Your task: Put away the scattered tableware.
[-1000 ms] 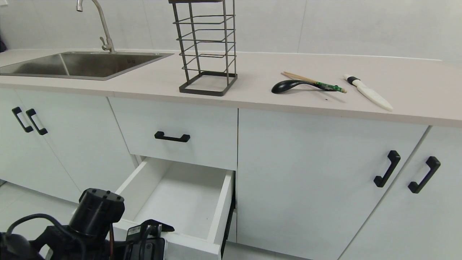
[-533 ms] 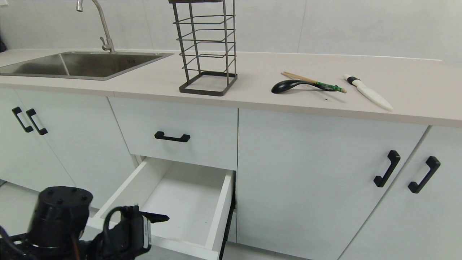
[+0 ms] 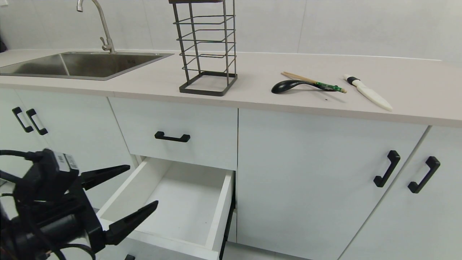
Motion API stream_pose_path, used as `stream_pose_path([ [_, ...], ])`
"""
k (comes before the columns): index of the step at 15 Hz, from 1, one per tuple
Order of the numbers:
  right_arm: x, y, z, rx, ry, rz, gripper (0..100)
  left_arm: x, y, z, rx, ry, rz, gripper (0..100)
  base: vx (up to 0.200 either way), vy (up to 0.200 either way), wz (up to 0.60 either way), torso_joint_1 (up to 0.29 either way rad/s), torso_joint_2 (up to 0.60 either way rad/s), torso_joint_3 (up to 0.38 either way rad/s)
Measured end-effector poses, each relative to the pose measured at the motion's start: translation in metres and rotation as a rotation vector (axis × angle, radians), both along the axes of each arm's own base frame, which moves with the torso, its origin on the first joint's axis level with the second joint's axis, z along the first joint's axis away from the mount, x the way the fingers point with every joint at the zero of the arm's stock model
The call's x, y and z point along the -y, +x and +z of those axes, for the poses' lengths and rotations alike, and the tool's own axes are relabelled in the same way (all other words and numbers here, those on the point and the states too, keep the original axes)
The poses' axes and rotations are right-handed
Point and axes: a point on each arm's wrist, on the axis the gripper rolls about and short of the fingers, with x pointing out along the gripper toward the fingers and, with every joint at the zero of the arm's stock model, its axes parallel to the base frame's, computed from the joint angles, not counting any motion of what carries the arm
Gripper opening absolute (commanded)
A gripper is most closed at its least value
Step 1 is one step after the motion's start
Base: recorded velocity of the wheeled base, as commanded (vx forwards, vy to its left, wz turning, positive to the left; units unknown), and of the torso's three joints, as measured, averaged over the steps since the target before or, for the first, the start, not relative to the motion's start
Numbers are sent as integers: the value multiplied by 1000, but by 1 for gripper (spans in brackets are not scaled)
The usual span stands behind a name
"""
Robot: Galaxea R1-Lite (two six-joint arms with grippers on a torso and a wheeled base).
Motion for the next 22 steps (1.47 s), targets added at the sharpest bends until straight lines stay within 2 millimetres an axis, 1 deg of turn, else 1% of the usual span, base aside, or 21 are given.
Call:
stream_pose_path([
  [1, 0, 0, 0, 0, 0, 1, 0, -6, -6, 2, 25, -10, 32, 100, 0, 0, 0, 0, 0, 0],
  [3, 0, 0, 0, 0, 0, 1, 0, -17, -24, 3, 72, -33, 78, 100, 0, 0, 0, 0, 0, 0],
  [7, 0, 0, 0, 0, 0, 1, 0, -33, -75, -2, 197, -77, 158, 100, 0, 0, 0, 0, 0, 0],
  [10, 0, 0, 0, 0, 0, 0, 0, -42, -113, -18, 244, -82, 275, 100, 0, 0, 0, 0, 0, 0],
  [13, 0, 0, 0, 0, 0, 0, 0, -46, -143, -47, 247, -68, 382, 100, 0, 0, 0, 0, 0, 0],
  [14, 0, 0, 0, 0, 0, 1, 0, -46, -149, -60, 215, -55, 416, 100, 0, 0, 0, 0, 0, 0],
  [16, 0, 0, 0, 0, 0, 0, 0, -47, -155, -72, 195, -51, 488, 100, 0, 0, 0, 0, 0, 0],
  [18, 0, 0, 0, 0, 0, 0, 0, -48, -157, -74, 206, -88, 548, 100, 0, 0, 0, 0, 0, 0],
  [20, 0, 0, 0, 0, 0, 1, 0, -48, -158, -76, 206, -108, 552, 100, 0, 0, 0, 0, 0, 0],
  [22, 0, 0, 0, 0, 0, 0, 0, -49, -159, -80, 133, -179, 577, 100, 0, 0, 0, 0, 0, 0],
])
